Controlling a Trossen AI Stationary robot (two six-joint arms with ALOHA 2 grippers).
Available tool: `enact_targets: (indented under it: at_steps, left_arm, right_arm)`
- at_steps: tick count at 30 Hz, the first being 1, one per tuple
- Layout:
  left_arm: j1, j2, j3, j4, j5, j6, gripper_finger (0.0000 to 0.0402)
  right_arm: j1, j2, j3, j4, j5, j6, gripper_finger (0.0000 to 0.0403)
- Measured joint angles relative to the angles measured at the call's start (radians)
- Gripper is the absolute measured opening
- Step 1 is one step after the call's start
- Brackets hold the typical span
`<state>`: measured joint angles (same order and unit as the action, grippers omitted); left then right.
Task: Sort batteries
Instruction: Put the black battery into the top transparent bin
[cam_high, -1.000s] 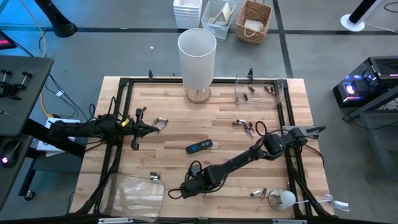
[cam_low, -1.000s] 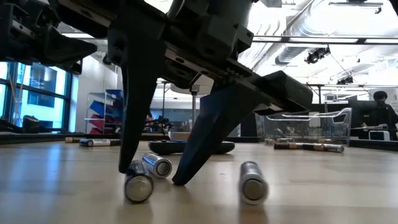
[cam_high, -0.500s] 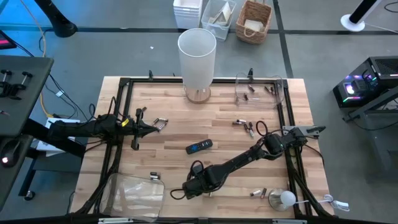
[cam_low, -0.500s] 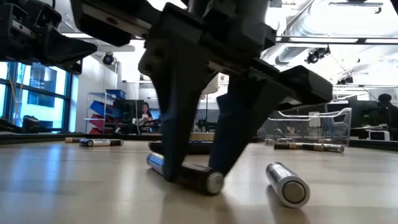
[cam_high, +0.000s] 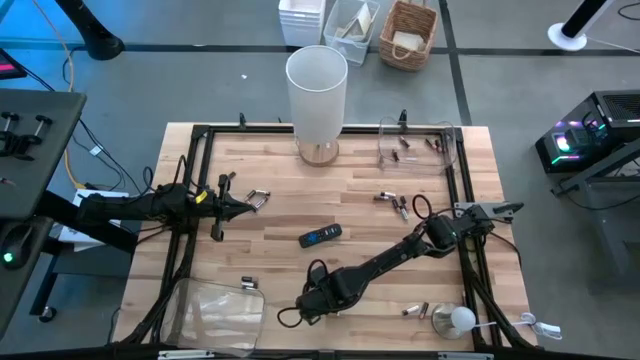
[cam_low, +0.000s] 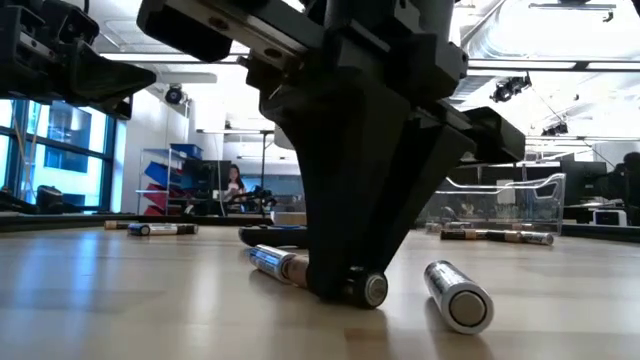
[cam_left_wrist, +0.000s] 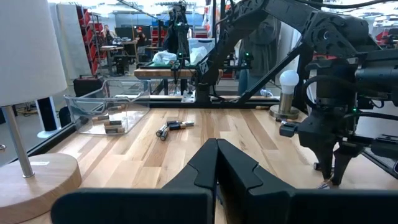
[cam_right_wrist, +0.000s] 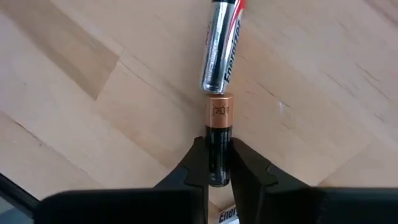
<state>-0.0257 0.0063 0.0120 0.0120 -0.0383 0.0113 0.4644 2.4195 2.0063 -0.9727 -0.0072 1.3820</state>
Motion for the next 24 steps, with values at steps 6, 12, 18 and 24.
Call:
enact_targets:
  at_steps: [6,12,18,24]
  left_arm:
    - [0.0,0.0,0.0,0.0,0.0,0.0,0.0001]
    - [0.0,0.0,0.0,0.0,0.0,0.0,0.0001]
    - [0.0,0.0,0.0,0.0,0.0,0.0,0.0001]
    - [0.0,0.0,0.0,0.0,0.0,0.0,0.0001]
  right_arm:
    - [0.004,-0.022,0.029,-0.021,0.005,-0.032,0.0031]
    - [0.0,-0.13,0.061,-0.054,0.018,-0.064,0.0031]
    - [-0.028,-0.237,0.056,-0.208,0.068,-0.081,0.0031]
    - [-0.101,-0.346,0.057,-0.444,0.181,-0.071,0.0031]
